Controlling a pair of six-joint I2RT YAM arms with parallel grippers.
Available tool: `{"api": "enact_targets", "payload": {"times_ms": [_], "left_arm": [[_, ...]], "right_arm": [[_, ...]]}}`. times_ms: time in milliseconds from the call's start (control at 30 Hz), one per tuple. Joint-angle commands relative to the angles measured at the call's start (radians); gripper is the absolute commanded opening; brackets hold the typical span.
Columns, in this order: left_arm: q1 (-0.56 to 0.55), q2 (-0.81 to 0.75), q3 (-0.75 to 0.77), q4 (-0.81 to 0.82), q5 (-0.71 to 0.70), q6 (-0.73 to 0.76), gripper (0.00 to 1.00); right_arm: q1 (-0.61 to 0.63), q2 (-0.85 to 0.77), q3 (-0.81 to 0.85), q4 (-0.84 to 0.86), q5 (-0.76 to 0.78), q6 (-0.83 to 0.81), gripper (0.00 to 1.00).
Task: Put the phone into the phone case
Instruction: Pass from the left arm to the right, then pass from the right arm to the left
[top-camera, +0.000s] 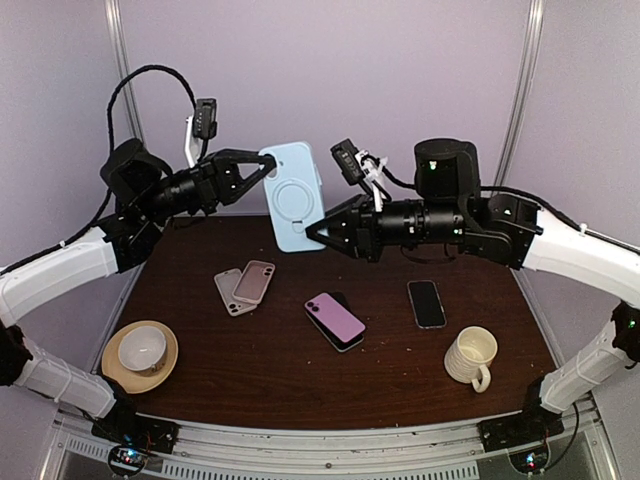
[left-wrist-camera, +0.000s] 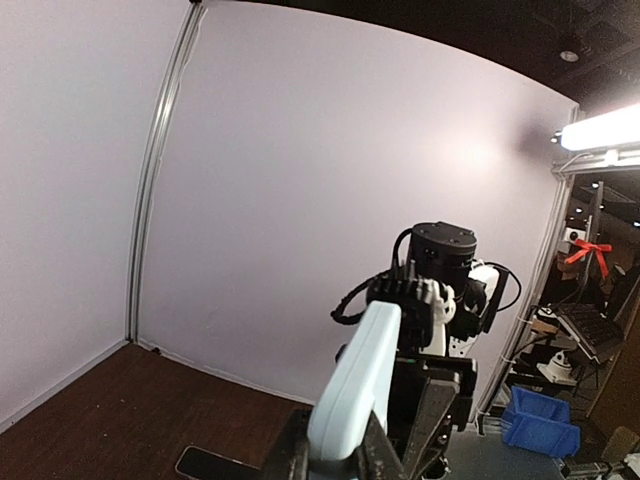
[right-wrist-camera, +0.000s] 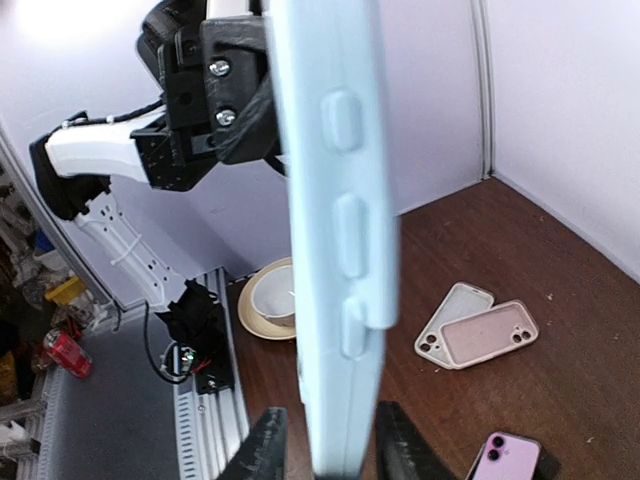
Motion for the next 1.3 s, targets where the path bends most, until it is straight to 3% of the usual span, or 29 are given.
{"api": "enact_targets", "payload": {"times_ms": [0, 33, 100, 133, 200, 233, 367, 433, 500, 633, 767, 933, 1033, 1267], "left_arm": [[-0.006, -0.026, 0.002, 0.072, 0.006, -0.025, 0.00], [-0.007, -0.024, 0.003, 0.066, 0.003, -0.023, 0.00], [-0.007, -0.022, 0.008, 0.033, -0.019, -0.022, 0.00], [-0.007, -0.024, 0.012, 0.001, -0.044, -0.014, 0.10], [-0.007, -0.030, 0.024, -0.121, -0.142, 0.022, 0.57], [-0.007, -0.036, 0.036, -0.205, -0.222, 0.048, 0.70], [-0.007, -0.053, 0.100, -0.467, -0.421, 0.113, 0.84], [-0.007, -0.063, 0.126, -0.507, -0.441, 0.107, 0.86], [-0.007, -0.070, 0.164, -0.568, -0.447, 0.086, 0.86], [-0.007, -0.102, 0.217, -0.660, -0.410, 0.047, 0.88], [-0.007, -0.121, 0.256, -0.724, -0.377, -0.010, 0.88], [-0.007, -0.038, 0.285, -0.779, -0.291, -0.106, 0.88], [-0.019, 0.003, 0.290, -0.774, -0.270, -0.125, 0.82], [-0.055, 0.000, 0.290, -0.755, -0.241, -0.088, 0.75]], "right_arm": [[0.011, -0.028, -0.016, 0.065, -0.004, 0.004, 0.14], [0.015, -0.029, -0.015, 0.062, -0.001, 0.001, 0.05], [0.021, -0.035, -0.010, 0.045, 0.033, -0.006, 0.00], [0.023, -0.039, -0.009, 0.031, 0.063, -0.010, 0.00], [0.031, -0.049, -0.001, -0.019, 0.203, -0.025, 0.00], [0.040, -0.052, 0.008, -0.056, 0.322, -0.034, 0.00], [0.163, 0.028, 0.126, -0.218, 0.919, -0.235, 0.00], [0.222, 0.088, 0.154, -0.191, 1.195, -0.391, 0.00], [0.251, 0.130, 0.127, -0.081, 1.375, -0.577, 0.00], [0.268, 0.167, 0.043, 0.224, 1.543, -0.913, 0.00], [0.283, 0.174, -0.014, 0.448, 1.580, -1.095, 0.00], [0.318, 0.208, -0.047, 0.641, 1.601, -1.256, 0.00], [0.338, 0.255, -0.060, 0.806, 1.610, -1.400, 0.00], [0.348, 0.344, -0.029, 0.951, 1.619, -1.581, 0.00]]}}
